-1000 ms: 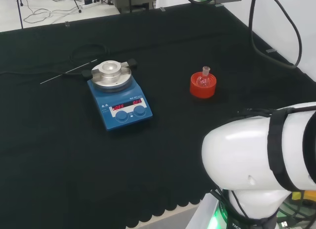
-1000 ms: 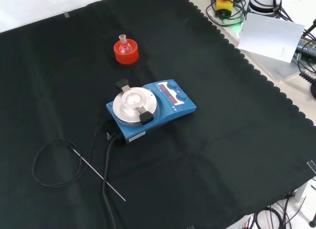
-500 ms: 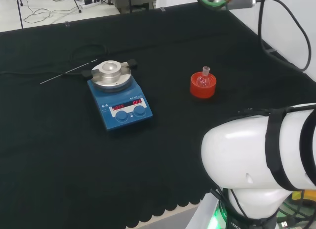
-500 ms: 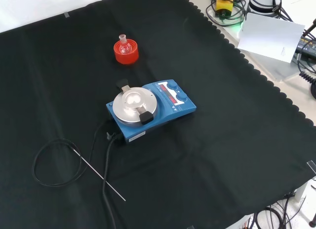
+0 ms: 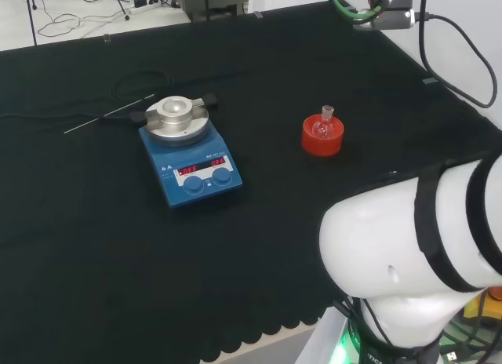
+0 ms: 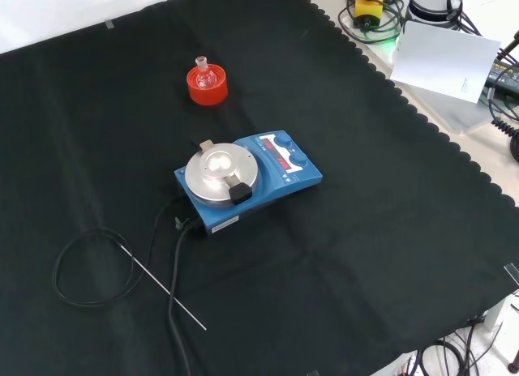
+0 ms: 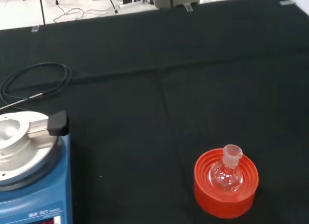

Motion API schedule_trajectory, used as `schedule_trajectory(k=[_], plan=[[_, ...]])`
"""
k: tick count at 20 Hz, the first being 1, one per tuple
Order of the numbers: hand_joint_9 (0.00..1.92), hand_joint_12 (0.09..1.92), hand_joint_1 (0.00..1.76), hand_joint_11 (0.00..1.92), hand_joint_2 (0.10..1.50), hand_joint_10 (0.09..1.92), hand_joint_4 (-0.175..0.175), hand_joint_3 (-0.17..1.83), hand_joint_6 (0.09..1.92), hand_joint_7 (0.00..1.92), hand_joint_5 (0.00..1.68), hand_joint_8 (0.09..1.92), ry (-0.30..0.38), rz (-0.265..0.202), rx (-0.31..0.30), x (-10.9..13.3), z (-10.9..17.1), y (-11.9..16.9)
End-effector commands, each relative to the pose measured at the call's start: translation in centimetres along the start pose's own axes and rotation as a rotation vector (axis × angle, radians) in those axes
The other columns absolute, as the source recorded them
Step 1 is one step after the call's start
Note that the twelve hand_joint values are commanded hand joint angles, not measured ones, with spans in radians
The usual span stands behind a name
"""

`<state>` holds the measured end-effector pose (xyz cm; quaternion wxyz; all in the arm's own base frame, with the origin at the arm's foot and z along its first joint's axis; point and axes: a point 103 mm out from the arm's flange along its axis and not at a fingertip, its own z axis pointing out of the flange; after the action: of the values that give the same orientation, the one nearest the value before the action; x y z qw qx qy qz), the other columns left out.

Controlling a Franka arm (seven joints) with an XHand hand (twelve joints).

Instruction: Pick up the round-bottom flask.

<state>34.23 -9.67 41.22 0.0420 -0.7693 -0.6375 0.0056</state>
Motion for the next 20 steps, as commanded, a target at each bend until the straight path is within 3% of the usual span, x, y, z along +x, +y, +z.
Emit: schedule_trajectory(k=[1, 5, 7, 9, 11, 15, 20], plan=[[0.21, 1.29, 0.08, 0.00, 1.32, 0.67, -0.025, 0.25, 0.15, 0.12, 0.44, 0.57, 0.049, 0.017, 0.032, -4.3, 5.0, 6.4], [0.21, 1.29, 0.12, 0.00, 1.30, 0.67, -0.026, 0.24, 0.14, 0.12, 0.45, 0.57, 0.081, 0.030, 0.073, -4.9, 7.9, 8.8], [0.22, 1.29, 0.23, 0.00, 1.25, 0.67, -0.024, 0.21, 0.14, 0.13, 0.46, 0.58, 0.092, 0.029, 0.071, -4.9, 9.2, 9.7], [0.24, 1.30, 0.39, 0.00, 1.19, 0.68, -0.019, 0.18, 0.15, 0.14, 0.48, 0.58, 0.052, 0.019, 0.075, -4.8, 10.4, 10.5], [0.27, 1.32, 0.52, 0.00, 1.13, 0.69, -0.013, 0.16, 0.16, 0.16, 0.50, 0.59, 0.073, 0.028, 0.094, -5.0, 11.8, 11.1], [0.31, 1.34, 0.66, 0.00, 1.05, 0.70, -0.009, 0.14, 0.16, 0.18, 0.53, 0.60, 0.074, 0.049, 0.130, -6.0, 14.0, 12.3], [0.38, 1.39, 0.78, 0.00, 0.81, 0.69, -0.018, 0.45, 0.09, 0.20, 0.52, 0.62, 0.094, 0.075, 0.140, -6.8, 16.4, 12.7]])
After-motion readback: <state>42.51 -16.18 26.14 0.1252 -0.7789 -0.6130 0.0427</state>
